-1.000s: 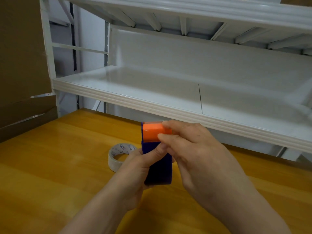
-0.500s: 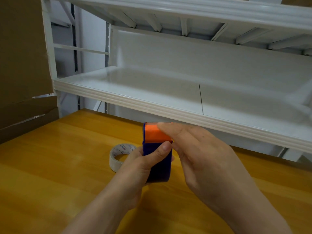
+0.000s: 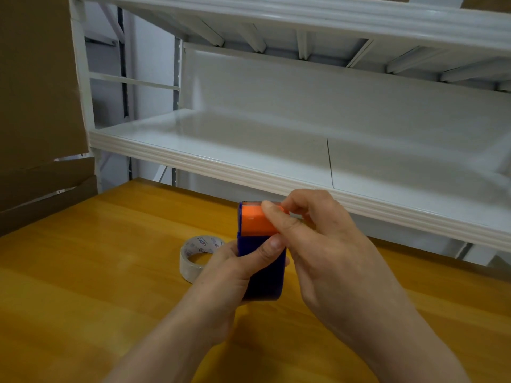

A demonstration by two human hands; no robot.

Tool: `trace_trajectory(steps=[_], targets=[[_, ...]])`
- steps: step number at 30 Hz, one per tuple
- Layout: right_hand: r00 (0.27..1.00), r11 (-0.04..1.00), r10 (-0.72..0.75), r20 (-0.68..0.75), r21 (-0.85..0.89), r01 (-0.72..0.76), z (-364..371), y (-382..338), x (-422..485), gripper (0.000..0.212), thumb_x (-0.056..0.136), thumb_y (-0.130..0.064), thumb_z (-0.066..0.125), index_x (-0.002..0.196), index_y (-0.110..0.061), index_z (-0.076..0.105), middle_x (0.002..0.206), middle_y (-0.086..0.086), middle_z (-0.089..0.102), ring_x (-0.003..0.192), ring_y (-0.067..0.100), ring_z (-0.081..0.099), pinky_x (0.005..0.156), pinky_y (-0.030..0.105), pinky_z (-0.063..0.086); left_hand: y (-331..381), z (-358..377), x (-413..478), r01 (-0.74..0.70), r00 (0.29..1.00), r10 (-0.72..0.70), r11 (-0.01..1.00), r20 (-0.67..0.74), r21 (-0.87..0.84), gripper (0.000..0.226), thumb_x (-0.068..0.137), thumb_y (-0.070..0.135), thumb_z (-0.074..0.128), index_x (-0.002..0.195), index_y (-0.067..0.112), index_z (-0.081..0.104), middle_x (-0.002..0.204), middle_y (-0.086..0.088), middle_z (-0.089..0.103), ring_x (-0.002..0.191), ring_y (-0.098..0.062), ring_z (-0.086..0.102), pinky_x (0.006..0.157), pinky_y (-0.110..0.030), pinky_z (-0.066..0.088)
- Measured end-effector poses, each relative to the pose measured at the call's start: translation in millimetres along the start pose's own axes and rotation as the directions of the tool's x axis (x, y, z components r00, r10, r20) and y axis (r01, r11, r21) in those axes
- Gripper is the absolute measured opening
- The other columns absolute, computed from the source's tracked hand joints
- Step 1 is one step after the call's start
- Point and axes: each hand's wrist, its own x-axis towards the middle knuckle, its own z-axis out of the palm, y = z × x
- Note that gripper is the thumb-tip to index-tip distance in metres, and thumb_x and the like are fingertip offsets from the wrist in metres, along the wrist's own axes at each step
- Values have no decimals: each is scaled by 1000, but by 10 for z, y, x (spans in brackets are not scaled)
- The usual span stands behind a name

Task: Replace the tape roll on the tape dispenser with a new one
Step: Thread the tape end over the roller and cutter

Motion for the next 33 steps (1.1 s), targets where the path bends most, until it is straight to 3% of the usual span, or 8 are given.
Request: trace_trajectory(steps=[5, 12, 18, 20, 22, 26, 29, 33], targets=[[997, 999, -23, -70, 20, 25, 7, 29, -13, 46, 88, -21, 44, 125, -6, 67, 122, 10, 67, 109, 26, 64, 77, 37, 61, 10, -4, -7, 13, 1000, -13, 1000, -9, -4, 46, 65, 47, 81, 101, 20, 75, 102, -10, 78, 104, -35, 70, 97, -59, 51], [989, 986, 16, -145, 169, 9, -17, 49, -25, 37, 90, -20, 48, 115, -10, 73, 114, 4, 62, 100, 13, 58, 78, 22, 55, 12, 0, -6, -23, 1000, 23, 999, 0, 48, 47, 72, 46, 81, 110, 21, 71, 104, -6, 78, 101, -26, 72, 96, -55, 53], [962, 938, 180, -204, 329, -106, -13, 93, -23, 22, 88, -11, 59, 101, -21, 73, 102, -8, 60, 94, 4, 57, 75, 15, 49, -5, -9, -1, -64, 998, 65, 996, -8, 55, 46, 68, 48, 79, 106, 24, 71, 101, -4, 78, 101, -23, 72, 89, -47, 57], [951, 879, 285, -120, 429, -209, -39, 108, -16, 21, 91, -12, 59, 99, -30, 65, 99, -14, 59, 96, 3, 58, 75, 15, 50, -16, -13, 6, -74, 997, 74, 996, -7, 50, 51, 66, 47, 79, 109, 22, 69, 99, -3, 79, 97, -19, 73, 81, -40, 57], [921, 761, 370, 126, 528, -378, -52, 144, -19, 29, 89, -19, 66, 103, -40, 53, 100, -18, 59, 100, -1, 56, 73, 16, 50, -26, -17, 17, -86, 996, 87, 995, -5, 47, 48, 69, 46, 82, 108, 22, 70, 99, -3, 79, 95, -18, 74, 78, -37, 57], [802, 699, 317, 507, 446, -559, 47, 178, -34, 62, 73, -44, 80, 120, -47, 40, 111, -22, 56, 105, -3, 56, 84, 26, 54, -56, -8, 30, -136, 990, 138, 989, -28, 59, 48, 65, 46, 80, 107, 24, 71, 98, -2, 79, 90, -16, 75, 74, -33, 57], [800, 681, 303, 518, 469, -562, 148, 163, -29, 68, 69, -52, 81, 124, -47, 42, 116, -23, 59, 106, -2, 58, 88, 27, 53, -82, 38, 29, -183, 981, 188, 977, -38, 108, 64, 58, 51, 86, 113, 24, 68, 95, 2, 79, 86, -10, 75, 65, -20, 57], [821, 629, 316, 476, 542, -557, 202, 177, -38, 61, 75, -41, 81, 125, -46, 47, 115, -22, 63, 97, -4, 63, 73, 13, 52, -132, 88, 43, -215, 975, 220, 966, -17, 144, 75, 53, 60, 82, 119, 32, 60, 100, 12, 76, 94, -1, 71, 80, -25, 54]])
